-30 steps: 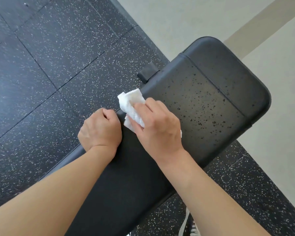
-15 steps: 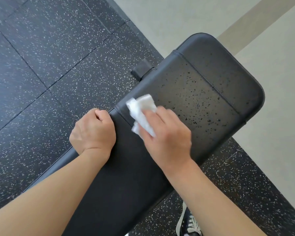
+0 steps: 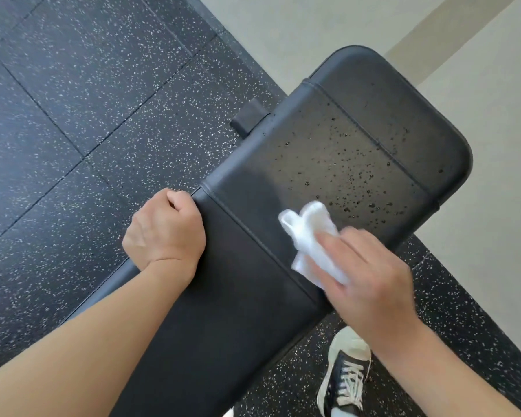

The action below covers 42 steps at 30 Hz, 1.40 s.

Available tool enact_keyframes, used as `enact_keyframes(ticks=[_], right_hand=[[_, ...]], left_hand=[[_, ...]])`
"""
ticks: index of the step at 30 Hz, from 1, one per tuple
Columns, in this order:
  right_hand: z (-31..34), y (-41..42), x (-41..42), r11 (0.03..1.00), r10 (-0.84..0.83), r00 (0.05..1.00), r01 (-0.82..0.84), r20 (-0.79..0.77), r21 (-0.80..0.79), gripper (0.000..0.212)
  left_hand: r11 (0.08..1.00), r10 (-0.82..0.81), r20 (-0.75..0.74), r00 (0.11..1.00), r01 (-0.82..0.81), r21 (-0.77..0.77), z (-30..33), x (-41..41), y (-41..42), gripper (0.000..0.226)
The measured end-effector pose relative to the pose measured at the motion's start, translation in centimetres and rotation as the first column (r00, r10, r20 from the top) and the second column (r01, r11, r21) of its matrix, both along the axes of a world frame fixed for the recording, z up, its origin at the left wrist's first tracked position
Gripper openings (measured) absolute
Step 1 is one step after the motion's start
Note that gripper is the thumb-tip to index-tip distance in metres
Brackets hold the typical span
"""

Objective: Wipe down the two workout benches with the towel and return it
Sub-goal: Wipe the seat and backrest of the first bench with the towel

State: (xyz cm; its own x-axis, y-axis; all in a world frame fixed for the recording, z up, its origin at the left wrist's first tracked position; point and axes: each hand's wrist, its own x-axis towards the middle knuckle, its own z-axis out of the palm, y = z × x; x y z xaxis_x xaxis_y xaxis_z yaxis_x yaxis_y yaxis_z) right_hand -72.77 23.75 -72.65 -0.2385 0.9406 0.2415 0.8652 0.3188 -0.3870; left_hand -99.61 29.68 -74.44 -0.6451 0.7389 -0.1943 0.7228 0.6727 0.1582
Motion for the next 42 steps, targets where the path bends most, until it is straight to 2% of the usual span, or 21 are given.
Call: enact_keyframes(ticks=[2, 4, 8, 11, 14, 17, 20, 23, 26, 28, 31, 35, 39, 42], right_hand=[[-0.1, -1.6, 2.7, 0.999, 0.025, 1.000, -0.025, 0.013, -0.039, 0.024], [-0.1, -1.3, 2.6, 1.000, 0.004, 1.000, -0.004, -0.020, -0.023, 0.021], [0.1, 3.6, -3.8, 0.992, -0.104, 0.994, 0.106, -0.045, 0.063, 0.023], [0.1, 8.8, -9.2, 0.991, -0.129, 0.989, 0.132, -0.071, 0.031, 0.016], [0.1, 12.2, -12.2, 0.992, -0.125, 0.990, 0.126, -0.070, 0.017, 0.025], [0.3, 11.5, -11.2, 0.996, -0.083, 0.995, 0.084, -0.063, 0.020, 0.024], [0.3, 7.8, -6.3, 0.996, -0.070, 0.997, 0.072, -0.039, 0.056, 0.018], [0.2, 3.4, -0.1, 0.999, -0.032, 0.999, 0.033, -0.012, 0.039, 0.022], [0.0, 1.7, 2.0, 0.999, -0.024, 1.000, 0.025, -0.014, 0.030, 0.022], [-0.2, 2.6, 0.6, 0.996, -0.050, 0.999, 0.051, -0.015, 0.079, 0.019], [0.1, 6.5, -4.1, 0.984, -0.137, 0.990, 0.139, -0.030, 0.112, 0.025], [0.8, 12.8, -10.7, 0.987, -0.160, 0.985, 0.158, -0.062, -0.030, 0.015], [0.6, 15.2, -13.3, 0.989, -0.096, 0.993, 0.103, 0.076, -0.107, 0.014], [0.7, 12.5, -10.2, 0.997, -0.075, 0.996, 0.074, -0.057, -0.019, 0.020]], left_hand=[[1.000, -0.003, 0.002, 1.000, 0.003, 0.007, 0.0, 0.0, 0.0, 0.038], [1.000, 0.002, 0.002, 1.000, -0.002, 0.007, -0.1, -0.1, -0.1, 0.038], [1.000, -0.009, 0.010, 1.000, 0.009, 0.021, 0.0, -0.1, -0.1, 0.039], [1.000, -0.004, 0.006, 1.000, 0.004, 0.028, 0.0, -0.1, -0.1, 0.038], [1.000, -0.005, -0.001, 1.000, 0.005, 0.020, -0.2, -0.1, 0.0, 0.037], [1.000, -0.011, -0.010, 1.000, 0.011, 0.010, -0.2, -0.2, 0.0, 0.037], [1.000, -0.010, -0.009, 1.000, 0.010, 0.017, -0.3, -0.2, -0.1, 0.039], [1.000, -0.007, -0.003, 1.000, 0.007, 0.024, -0.3, -0.1, -0.1, 0.040], [0.999, -0.002, 0.003, 1.000, 0.002, 0.032, -0.2, -0.2, -0.1, 0.039], [0.999, -0.007, 0.004, 1.000, 0.007, 0.038, -0.2, -0.1, -0.1, 0.039], [0.999, -0.017, 0.006, 1.000, 0.017, 0.042, -0.2, -0.1, -0.1, 0.040], [0.999, -0.022, 0.003, 1.000, 0.022, 0.026, -0.1, -0.1, -0.1, 0.039], [1.000, -0.017, -0.008, 1.000, 0.017, 0.015, 0.0, -0.1, 0.0, 0.036], [1.000, -0.025, -0.007, 1.000, 0.025, 0.005, -0.1, 0.0, 0.0, 0.036]])
